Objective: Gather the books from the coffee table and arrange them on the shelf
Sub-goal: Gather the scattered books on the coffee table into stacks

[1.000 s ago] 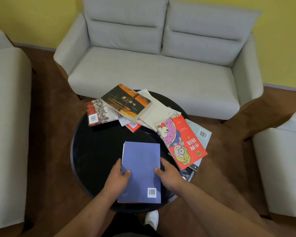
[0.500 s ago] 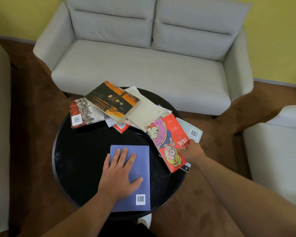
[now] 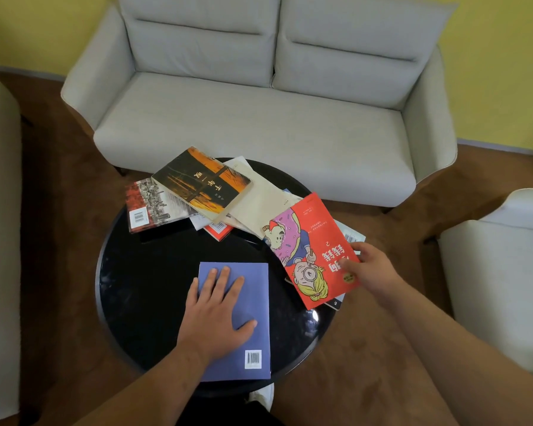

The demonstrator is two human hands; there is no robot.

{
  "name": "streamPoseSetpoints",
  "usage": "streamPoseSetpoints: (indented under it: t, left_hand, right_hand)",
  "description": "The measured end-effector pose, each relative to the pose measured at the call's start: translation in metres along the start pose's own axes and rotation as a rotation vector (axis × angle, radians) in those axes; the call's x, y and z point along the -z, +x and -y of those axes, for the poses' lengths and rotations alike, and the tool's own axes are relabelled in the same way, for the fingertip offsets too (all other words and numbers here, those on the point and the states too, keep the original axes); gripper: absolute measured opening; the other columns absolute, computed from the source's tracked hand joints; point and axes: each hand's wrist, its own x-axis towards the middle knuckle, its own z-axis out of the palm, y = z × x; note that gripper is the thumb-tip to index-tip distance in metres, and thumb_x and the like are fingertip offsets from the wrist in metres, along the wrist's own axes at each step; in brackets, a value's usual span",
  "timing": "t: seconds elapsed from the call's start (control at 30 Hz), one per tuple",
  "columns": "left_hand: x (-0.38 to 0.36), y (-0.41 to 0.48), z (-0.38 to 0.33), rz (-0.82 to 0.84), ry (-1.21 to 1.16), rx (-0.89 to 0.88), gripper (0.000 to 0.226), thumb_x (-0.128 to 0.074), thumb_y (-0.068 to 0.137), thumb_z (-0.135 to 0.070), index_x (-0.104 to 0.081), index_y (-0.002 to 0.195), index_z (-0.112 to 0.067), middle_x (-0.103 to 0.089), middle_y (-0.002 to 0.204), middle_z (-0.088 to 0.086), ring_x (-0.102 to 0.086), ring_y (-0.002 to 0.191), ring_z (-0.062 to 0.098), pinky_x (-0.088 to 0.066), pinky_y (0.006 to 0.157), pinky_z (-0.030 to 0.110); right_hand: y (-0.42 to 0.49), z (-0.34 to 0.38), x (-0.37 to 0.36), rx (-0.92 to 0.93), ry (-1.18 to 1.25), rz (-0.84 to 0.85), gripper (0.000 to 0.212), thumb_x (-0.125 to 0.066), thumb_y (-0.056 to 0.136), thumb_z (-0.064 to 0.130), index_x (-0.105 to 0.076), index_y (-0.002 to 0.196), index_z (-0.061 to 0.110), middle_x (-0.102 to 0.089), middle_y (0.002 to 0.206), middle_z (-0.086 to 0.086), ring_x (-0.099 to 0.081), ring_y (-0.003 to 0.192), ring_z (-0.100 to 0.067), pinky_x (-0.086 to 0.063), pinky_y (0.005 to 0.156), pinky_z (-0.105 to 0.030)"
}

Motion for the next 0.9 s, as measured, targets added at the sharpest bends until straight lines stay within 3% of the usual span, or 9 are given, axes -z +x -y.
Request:
streamPoseSetpoints:
  t: [0.1, 0.2, 0.3, 0.4, 0.5, 0.57, 0.67, 0.8, 0.9]
  left_hand:
    - [0.003, -0.001, 0.001, 0.024, -0.023, 0.008, 0.087, -0.04, 0.074, -0.076, -0.042, 0.147, -0.028, -0.035, 0.157, 0.006, -0.028, 0.146, 0.029, -0.008, 0.115, 0.051]
    - [0.014, 0.0, 0.002, 0.047, -0.165, 0.027, 0.09, -0.03, 0.077, -0.077, -0.016, 0.155, -0.034, -0.005, 0.165, -0.004, 0.001, 0.152, 0.018, 0.007, 0.121, 0.045]
    - [0.048, 0.005, -0.004, -0.095, -0.551, 0.157, 0.079, -0.057, 0.089, -0.054, -0.024, 0.154, -0.024, -0.023, 0.162, -0.002, -0.016, 0.151, 0.019, -0.01, 0.124, 0.047]
    - [0.09, 0.007, -0.019, -0.346, -0.599, 0.039, 0.083, -0.068, 0.088, -0.04, -0.022, 0.155, -0.026, -0.022, 0.162, -0.006, -0.012, 0.151, 0.015, -0.018, 0.123, 0.045]
    - [0.123, 0.005, -0.038, -0.258, -0.532, -0.132, 0.076, -0.064, 0.089, -0.046, -0.026, 0.152, -0.028, -0.029, 0.158, -0.007, -0.016, 0.149, 0.015, -0.013, 0.122, 0.038]
    - [0.137, 0.002, -0.043, -0.298, -0.505, -0.152, 0.055, -0.06, 0.091, -0.048, -0.044, 0.139, -0.027, -0.052, 0.139, -0.005, -0.042, 0.133, 0.018, -0.03, 0.117, 0.042]
    - [0.152, -0.007, -0.04, -0.299, -0.604, -0.084, 0.03, -0.052, 0.096, -0.043, -0.053, 0.119, -0.023, -0.062, 0.111, -0.007, -0.058, 0.103, 0.013, -0.054, 0.086, 0.036]
    - [0.139, -0.031, -0.036, -0.2, -0.913, 0.08, 0.022, -0.049, 0.097, -0.046, -0.05, 0.11, -0.028, -0.063, 0.103, -0.011, -0.064, 0.093, 0.011, -0.057, 0.08, 0.041]
    - [0.106, -0.047, -0.03, -0.109, -1.139, 0.332, 0.011, -0.051, 0.1, -0.032, -0.055, 0.094, -0.024, -0.068, 0.096, 0.004, -0.068, 0.088, 0.025, -0.055, 0.083, 0.051]
  right_hand:
    - [-0.026, 0.022, 0.01, 0.104, -0.006, 0.016, 0.025, -0.073, 0.092, 0.026, -0.064, 0.116, 0.022, -0.073, 0.115, -0.003, -0.074, 0.1, -0.022, -0.06, 0.094, -0.048]
    - [-0.043, 0.046, 0.015, 0.192, -0.143, 0.041, 0.024, -0.074, 0.091, 0.029, -0.067, 0.114, 0.024, -0.073, 0.108, 0.005, -0.074, 0.094, -0.014, -0.063, 0.08, -0.034]
    - [-0.062, 0.067, 0.017, 0.321, -0.358, 0.1, 0.02, -0.075, 0.091, 0.027, -0.067, 0.109, 0.029, -0.071, 0.105, 0.01, -0.072, 0.089, -0.008, -0.059, 0.073, -0.02]
    - [-0.091, 0.091, 0.01, 0.497, -0.497, 0.135, 0.017, -0.078, 0.088, 0.02, -0.069, 0.092, 0.034, -0.071, 0.097, 0.015, -0.07, 0.089, -0.009, -0.06, 0.08, -0.025]
    - [-0.121, 0.118, 0.003, 0.633, -0.557, 0.135, 0.018, -0.078, 0.088, 0.018, -0.071, 0.092, 0.034, -0.071, 0.094, 0.018, -0.07, 0.089, -0.013, -0.06, 0.075, -0.025]
    - [-0.14, 0.134, 0.003, 0.686, -0.554, 0.124, 0.021, -0.078, 0.088, 0.02, -0.068, 0.093, 0.038, -0.067, 0.094, 0.024, -0.069, 0.091, -0.009, -0.058, 0.074, -0.021]
    - [-0.158, 0.148, -0.001, 0.74, -0.493, 0.03, 0.029, -0.079, 0.086, 0.033, -0.059, 0.106, 0.041, -0.061, 0.102, 0.023, -0.065, 0.094, -0.007, -0.054, 0.078, -0.019]
    - [-0.153, 0.129, -0.022, 0.747, -0.338, -0.379, 0.061, -0.074, 0.09, 0.038, -0.047, 0.143, 0.025, -0.053, 0.138, 0.007, -0.048, 0.129, -0.012, -0.04, 0.103, -0.026]
    - [-0.142, 0.092, -0.053, 0.481, -0.022, -0.222, 0.04, -0.066, 0.098, 0.027, -0.047, 0.132, 0.023, -0.055, 0.125, 0.017, -0.054, 0.122, 0.001, -0.041, 0.089, -0.003]
